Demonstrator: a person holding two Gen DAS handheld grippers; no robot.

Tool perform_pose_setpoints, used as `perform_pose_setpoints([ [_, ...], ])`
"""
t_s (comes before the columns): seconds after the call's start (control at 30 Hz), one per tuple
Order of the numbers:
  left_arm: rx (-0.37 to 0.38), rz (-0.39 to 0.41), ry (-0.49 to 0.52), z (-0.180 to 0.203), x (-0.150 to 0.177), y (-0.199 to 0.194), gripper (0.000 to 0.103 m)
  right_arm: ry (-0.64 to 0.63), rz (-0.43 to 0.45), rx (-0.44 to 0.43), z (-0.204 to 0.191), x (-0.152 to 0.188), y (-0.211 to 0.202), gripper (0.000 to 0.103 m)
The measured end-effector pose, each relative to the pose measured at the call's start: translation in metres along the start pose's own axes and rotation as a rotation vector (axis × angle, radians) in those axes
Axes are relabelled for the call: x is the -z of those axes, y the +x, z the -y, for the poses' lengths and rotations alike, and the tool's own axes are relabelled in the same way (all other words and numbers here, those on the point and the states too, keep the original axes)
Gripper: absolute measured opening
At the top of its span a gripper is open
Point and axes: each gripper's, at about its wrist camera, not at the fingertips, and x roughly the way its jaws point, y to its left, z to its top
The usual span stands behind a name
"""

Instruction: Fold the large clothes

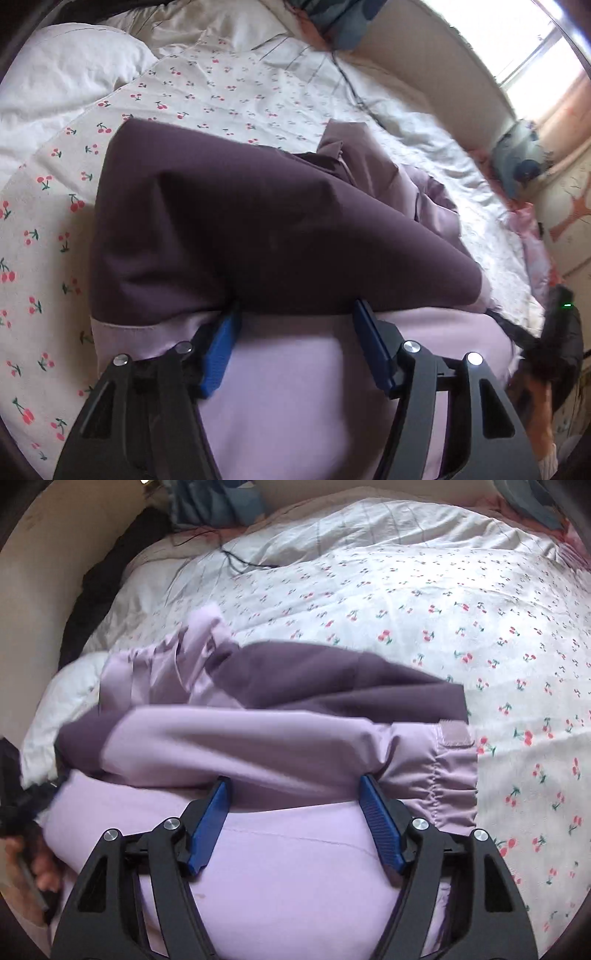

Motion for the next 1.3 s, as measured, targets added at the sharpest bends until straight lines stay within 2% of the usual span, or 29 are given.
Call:
perform_pose_setpoints([
  [0.03, 0.006, -0.002, -0.01, 0.01, -0.005, -0.008, 0.062, 0.012, 0.004, -0.005, -0.002, -0.004, -0.01, 0.068],
  [0.1, 0.098, 0.063, 0.016, 0.018, 0.0, -0.044, 0.064, -0.038, 0.108, -0.057, -0.007, -0.002, -0.042, 0.069],
  [0.13, 0.097, 0.119, 0.053, 0.018, 0.004, -0.059, 0.071, -0.075, 0.144, -0.028, -0.008, 0.004, -0.05, 0.07],
  [0.17, 0.032, 0.175, 0.083, 0.018, 0.01, -0.068, 0.081, -0.098, 0.138, 0.0, -0.006, 0.009, -0.046, 0.07],
  [0.2, -0.023, 0.162, 0.096, 0.014, 0.017, -0.06, 0.081, -0.12, 0.058, 0.035, 0.0, 0.015, -0.026, 0.07],
  [0.23, -0.094, 0.07, 0.117, 0.006, 0.019, -0.034, 0.081, -0.138, -0.003, 0.032, 0.004, 0.02, -0.007, 0.07],
  [0.27, -0.115, -0.006, 0.151, 0.0, 0.02, -0.01, 0.081, -0.161, 0.018, 0.007, 0.012, 0.026, -0.005, 0.07],
  [0.33, -0.139, -0.005, 0.164, -0.002, 0.028, -0.024, 0.079, -0.1, 0.021, -0.046, 0.015, 0.024, -0.021, 0.07],
  [0.37, -0.095, 0.0, 0.132, -0.005, 0.031, -0.044, 0.078, -0.066, 0.014, -0.082, 0.016, 0.025, -0.039, 0.07],
  [0.4, -0.032, 0.009, 0.109, -0.011, 0.037, -0.07, 0.078, -0.084, 0.02, -0.133, 0.017, 0.031, -0.062, 0.07],
  [0.47, 0.041, 0.026, 0.099, -0.03, 0.063, -0.121, 0.079, -0.146, 0.026, -0.188, 0.023, 0.059, -0.11, 0.08],
  [0.5, 0.057, 0.024, 0.099, -0.041, 0.08, -0.14, 0.079, -0.164, 0.017, -0.208, 0.031, 0.08, -0.133, 0.092],
  [0.53, 0.072, 0.014, 0.096, -0.053, 0.098, -0.159, 0.083, -0.169, 0.004, -0.233, 0.04, 0.102, -0.149, 0.096],
  [0.6, 0.109, -0.027, 0.069, -0.088, 0.141, -0.19, 0.087, -0.129, -0.054, -0.305, 0.075, 0.163, -0.182, 0.096],
  [0.67, 0.177, -0.072, 0.007, -0.124, 0.191, -0.216, 0.095, -0.023, -0.132, -0.395, 0.115, 0.219, -0.199, 0.096],
  [0.73, 0.218, -0.16, -0.084, -0.163, 0.248, -0.222, 0.096, 0.087, -0.181, -0.463, 0.151, 0.275, -0.213, 0.096],
  [0.77, 0.227, -0.184, -0.11, -0.171, 0.264, -0.223, 0.096, 0.126, -0.194, -0.497, 0.161, 0.294, -0.216, 0.096],
  [0.83, 0.302, -0.23, -0.172, -0.187, 0.303, -0.22, 0.096, 0.202, -0.241, -0.575, 0.175, 0.331, -0.219, 0.096],
  [0.87, 0.369, -0.251, -0.201, -0.192, 0.321, -0.214, 0.096, 0.229, -0.269, -0.624, 0.178, 0.346, -0.217, 0.096],
  [0.97, 0.509, -0.291, -0.258, -0.196, 0.352, -0.199, 0.096, 0.27, -0.321, -0.73, 0.176, 0.367, -0.201, 0.096],
  [1.07, 0.652, -0.313, -0.289, -0.185, 0.373, -0.184, 0.096, 0.305, -0.336, -0.835, 0.167, 0.375, -0.188, 0.096],
  [1.17, 0.7, -0.314, -0.281, -0.171, 0.385, -0.185, 0.096, 0.304, -0.326, -0.91, 0.155, 0.379, -0.18, 0.095],
  [1.2, 0.699, -0.308, -0.273, -0.165, 0.388, -0.187, 0.095, 0.291, -0.324, -0.911, 0.151, 0.38, -0.179, 0.091],
  [1.23, 0.679, -0.299, -0.272, -0.162, 0.39, -0.188, 0.093, 0.282, -0.314, -0.92, 0.146, 0.381, -0.178, 0.072],
  [1.27, 0.639, -0.291, -0.275, -0.159, 0.393, -0.189, 0.081, 0.281, -0.304, -0.934, 0.143, 0.381, -0.177, 0.059],
  [1.3, 0.627, -0.288, -0.28, -0.158, 0.395, -0.19, 0.074, 0.283, -0.3, -0.937, 0.139, 0.384, -0.175, 0.043],
])
